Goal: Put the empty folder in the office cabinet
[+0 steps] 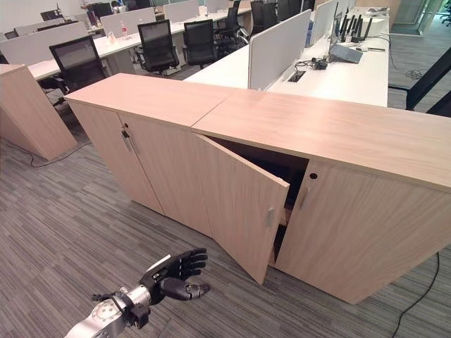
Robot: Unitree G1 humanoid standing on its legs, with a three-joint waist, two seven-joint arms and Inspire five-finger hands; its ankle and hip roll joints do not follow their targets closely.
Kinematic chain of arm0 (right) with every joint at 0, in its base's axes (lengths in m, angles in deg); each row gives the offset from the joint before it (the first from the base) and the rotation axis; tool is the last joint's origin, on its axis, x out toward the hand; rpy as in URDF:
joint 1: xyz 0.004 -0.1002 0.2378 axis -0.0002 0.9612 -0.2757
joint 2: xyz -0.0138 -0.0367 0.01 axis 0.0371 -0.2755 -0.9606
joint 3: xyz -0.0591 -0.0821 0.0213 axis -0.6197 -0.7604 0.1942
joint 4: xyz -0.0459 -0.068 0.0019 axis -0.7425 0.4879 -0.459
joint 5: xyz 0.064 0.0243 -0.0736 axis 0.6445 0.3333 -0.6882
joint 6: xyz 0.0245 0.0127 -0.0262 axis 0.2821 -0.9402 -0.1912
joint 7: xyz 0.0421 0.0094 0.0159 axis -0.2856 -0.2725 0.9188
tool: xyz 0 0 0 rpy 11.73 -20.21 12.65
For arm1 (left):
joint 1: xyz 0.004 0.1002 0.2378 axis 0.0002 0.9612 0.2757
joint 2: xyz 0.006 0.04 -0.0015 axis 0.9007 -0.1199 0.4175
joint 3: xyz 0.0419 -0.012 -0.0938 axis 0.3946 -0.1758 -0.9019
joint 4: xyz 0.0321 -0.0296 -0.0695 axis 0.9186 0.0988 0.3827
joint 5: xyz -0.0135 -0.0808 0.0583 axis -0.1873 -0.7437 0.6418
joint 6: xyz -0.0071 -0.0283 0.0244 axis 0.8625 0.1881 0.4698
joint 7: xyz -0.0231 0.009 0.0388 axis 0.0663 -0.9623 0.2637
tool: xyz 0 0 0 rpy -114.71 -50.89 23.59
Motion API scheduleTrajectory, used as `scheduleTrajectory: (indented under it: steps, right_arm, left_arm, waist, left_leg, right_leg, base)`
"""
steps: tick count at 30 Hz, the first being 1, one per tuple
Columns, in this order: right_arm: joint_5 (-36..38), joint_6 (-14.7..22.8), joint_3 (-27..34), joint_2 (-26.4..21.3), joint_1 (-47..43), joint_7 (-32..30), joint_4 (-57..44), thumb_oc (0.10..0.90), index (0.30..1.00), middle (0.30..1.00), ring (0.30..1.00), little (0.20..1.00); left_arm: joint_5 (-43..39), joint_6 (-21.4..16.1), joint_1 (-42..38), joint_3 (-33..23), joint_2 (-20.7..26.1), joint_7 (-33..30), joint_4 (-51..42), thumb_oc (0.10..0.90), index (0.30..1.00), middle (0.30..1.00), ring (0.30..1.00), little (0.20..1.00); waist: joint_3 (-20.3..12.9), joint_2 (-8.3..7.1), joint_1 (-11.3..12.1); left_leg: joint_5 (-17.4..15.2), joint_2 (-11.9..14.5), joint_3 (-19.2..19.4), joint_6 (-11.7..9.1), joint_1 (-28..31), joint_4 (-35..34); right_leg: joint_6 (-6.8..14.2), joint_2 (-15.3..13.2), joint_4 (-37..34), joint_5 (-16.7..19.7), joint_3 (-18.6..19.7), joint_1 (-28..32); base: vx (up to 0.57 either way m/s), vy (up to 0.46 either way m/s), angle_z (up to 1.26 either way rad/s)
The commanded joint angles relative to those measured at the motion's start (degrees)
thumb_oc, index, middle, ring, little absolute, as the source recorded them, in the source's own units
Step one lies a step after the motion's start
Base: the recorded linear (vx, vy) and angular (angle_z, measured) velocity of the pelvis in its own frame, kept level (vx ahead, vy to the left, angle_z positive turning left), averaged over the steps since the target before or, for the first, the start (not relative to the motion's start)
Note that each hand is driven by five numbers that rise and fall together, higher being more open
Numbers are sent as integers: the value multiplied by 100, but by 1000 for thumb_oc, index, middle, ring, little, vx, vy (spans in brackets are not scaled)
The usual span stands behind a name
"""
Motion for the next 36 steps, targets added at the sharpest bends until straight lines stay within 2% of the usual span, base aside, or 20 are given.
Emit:
scheduleTrajectory:
  steps: [1, 4, 6, 7, 8, 11, 12, 14, 18, 19, 23, 25, 27, 30, 31, 32, 33, 34, 35, 36]
  right_arm:
    - [329, -25, 55, -172, -413, -87, 606, 800, 900, 900, 900, 900]
    - [481, 38, -46, -137, -328, -179, 447, 800, 900, 900, 900, 900]
    - [685, 187, 7, -198, -80, -18, 375, 800, 900, 900, 900, 900]
    - [773, 162, 60, -175, -31, -104, 368, 800, 900, 900, 900, 900]
    - [773, 162, 60, -174, -33, -105, 368, 800, 900, 900, 900, 900]
    - [793, 143, 56, -266, -91, -180, 290, 800, 900, 900, 900, 900]
    - [764, 163, 46, -252, -51, -202, 286, 800, 900, 900, 900, 900]
    - [767, 177, 50, -217, -14, -207, 258, 800, 900, 900, 900, 900]
    - [792, 219, -37, -251, -118, -259, 79, 800, 900, 900, 900, 900]
    - [786, 219, -39, -258, -132, -224, 56, 800, 900, 900, 900, 900]
    - [790, 253, 56, -206, -85, -231, 17, 800, 900, 900, 900, 900]
    - [769, 229, 84, -214, -75, -171, 90, 800, 900, 900, 900, 900]
    - [762, 232, 76, -185, -63, -165, 114, 800, 900, 900, 900, 900]
    - [755, 250, 5, -149, -122, -100, 110, 800, 900, 900, 900, 900]
    - [789, 279, 5, -151, -138, -115, 89, 800, 900, 900, 900, 900]
    - [817, 303, 7, -152, -164, -106, 16, 800, 900, 900, 900, 900]
    - [852, 326, 39, -172, -174, -127, -35, 800, 900, 900, 900, 900]
    - [852, 326, 39, -172, -174, -127, -36, 800, 900, 900, 900, 900]
    - [881, 355, 51, -178, -184, -163, -109, 800, 900, 900, 900, 900]
    - [880, 354, 51, -178, -184, -163, -110, 800, 900, 900, 900, 900]
  left_arm:
    - [-333, -384, -584, -389, -149, 248, -665, 800, 900, 900, 900, 900]
    - [-193, -452, -551, -555, -274, -55, -604, 800, 900, 900, 900, 900]
    - [36, -471, -514, -732, -218, -46, -514, 800, 900, 900, 900, 900]
    - [381, -495, -449, -897, -224, -234, -560, 800, 900, 900, 900, 900]
    - [382, -495, -451, -898, -224, -234, -560, 800, 900, 900, 900, 900]
    - [980, -591, -372, -1031, -348, -463, -348, 800, 900, 900, 900, 900]
    - [1289, -690, -297, -1135, -429, -530, -212, 800, 900, 900, 900, 900]
    - [1589, -759, -274, -1172, -440, -610, -98, 800, 900, 900, 900, 900]
    - [2304, -716, -314, -1069, -508, -747, 1051, 800, 900, 900, 900, 900]
    - [2459, -714, -311, -977, -521, -664, 1323, 800, 900, 900, 900, 900]
    - [1903, -506, -231, -1191, -1099, -721, 3250, 800, 900, 900, 900, 900]
    - [2336, -437, -572, -1412, -1563, -981, 5650, 800, 900, 900, 900, 900]
    - [2526, -459, -680, -1497, -1676, -1091, 6325, 800, 900, 900, 900, 900]
    - [2928, -467, -710, -1684, -1705, -1273, 7106, 800, 900, 900, 900, 900]
    - [2985, -515, -680, -1701, -1687, -1269, 7111, 800, 900, 900, 900, 900]
    - [3019, -567, -586, -1711, -1669, -1248, 7049, 800, 900, 900, 900, 900]
    - [3058, -564, -554, -1717, -1636, -1265, 7019, 800, 900, 900, 900, 900]
    - [3058, -563, -553, -1717, -1636, -1265, 7019, 800, 900, 900, 900, 900]
    - [3048, -528, -494, -1790, -1591, -1301, 7076, 800, 900, 900, 900, 900]
    - [3048, -529, -494, -1791, -1592, -1301, 7076, 800, 900, 900, 900, 900]
  waist:
    - [-105, -234, 5]
    - [-53, -296, -59]
    - [19, -380, -115]
    - [194, -457, -81]
    - [180, -458, -88]
    - [360, -497, 88]
    - [361, -538, 159]
    - [348, -574, 197]
    - [418, -403, 321]
    - [386, -349, 317]
    - [113, -211, 147]
    - [-49, -184, 85]
    - [-105, -166, 57]
    - [-119, -104, 22]
    - [-91, -85, 43]
    - [64, -50, 97]
    - [120, -12, 123]
    - [120, -16, 116]
    - [204, 19, 200]
    - [211, 18, 181]
  left_leg:
    - [-175, 398, -467, -371, -217, -13]
    - [-207, 540, -513, -433, -336, 325]
    - [-358, 625, -534, -421, -554, 904]
    - [-424, 620, -668, -339, -892, 1765]
    - [-418, 619, -675, -337, -923, 1777]
    - [-161, 171, -1261, -205, -1381, 2558]
    - [-345, -142, -1516, -161, -1561, 2367]
    - [-419, -303, -1679, -151, -1613, 2105]
    - [190, -1024, -2963, -279, -1963, 1094]
    - [175, -970, -3028, -228, -1798, 813]
    - [293, -810, -2789, -90, -1231, 87]
    - [171, -805, -2517, 28, -1036, -28]
    - [111, -809, -2432, 79, -998, -28]
    - [-59, -858, -2185, 236, -840, -28]
    - [-109, -868, -2074, 268, -804, -28]
    - [-187, -869, -1853, 310, -715, -28]
    - [-211, -834, -1751, 313, -708, -28]
    - [-209, -840, -1757, 313, -709, -28]
    - [-306, -776, -1521, 305, -650, -28]
    - [-304, -779, -1539, 305, -644, -28]
  right_leg:
    - [1, 223, 46, -925, -242, 248]
    - [-131, 341, 46, -973, -182, 278]
    - [-222, 370, 135, -1021, -84, 273]
    - [-353, 387, 343, -1083, 56, 257]
    - [-355, 387, 345, -1077, 51, 234]
    - [-417, 413, 486, -1097, 252, 197]
    - [-356, 389, 473, -1097, 342, 190]
    - [-317, 361, 463, -1084, 397, 171]
    - [-275, 596, 504, -1106, 921, 129]
    - [-266, 664, 512, -1140, 1057, 124]
    - [-150, 603, 456, -1187, 1299, 138]
    - [-28, 468, 564, -1243, 1421, 122]
    - [16, 414, 675, -1276, 1432, 87]
    - [170, 275, 1550, -1412, 1530, -264]
    - [249, 194, 1882, -1400, 1435, -418]
    - [364, -70, 2590, -1152, 1024, -814]
    - [315, -246, 2855, -1015, 637, -968]
    - [317, -253, 2869, -1024, 632, -974]
    - [198, -684, 3049, -999, -329, -1011]
    - [199, -689, 3046, -1002, -348, -995]
  base:
    - [-6, -221, 0]
    - [-22, -194, -3]
    - [-69, -220, -4]
    - [-76, -157, -11]
    - [-55, -134, -25]
    - [-19, -42, -51]
    - [4, -3, -82]
    - [53, 24, -71]
    - [94, 71, -35]
    - [191, 181, -112]
    - [197, 200, -122]
    - [163, 217, -57]
    - [111, 157, -30]
    - [105, 190, -38]
    - [35, 196, -103]
    - [-16, 181, -61]
    - [-40, 128, -114]
    - [-35, 132, -88]
    - [-12, 84, -93]
    - [29, 79, -22]
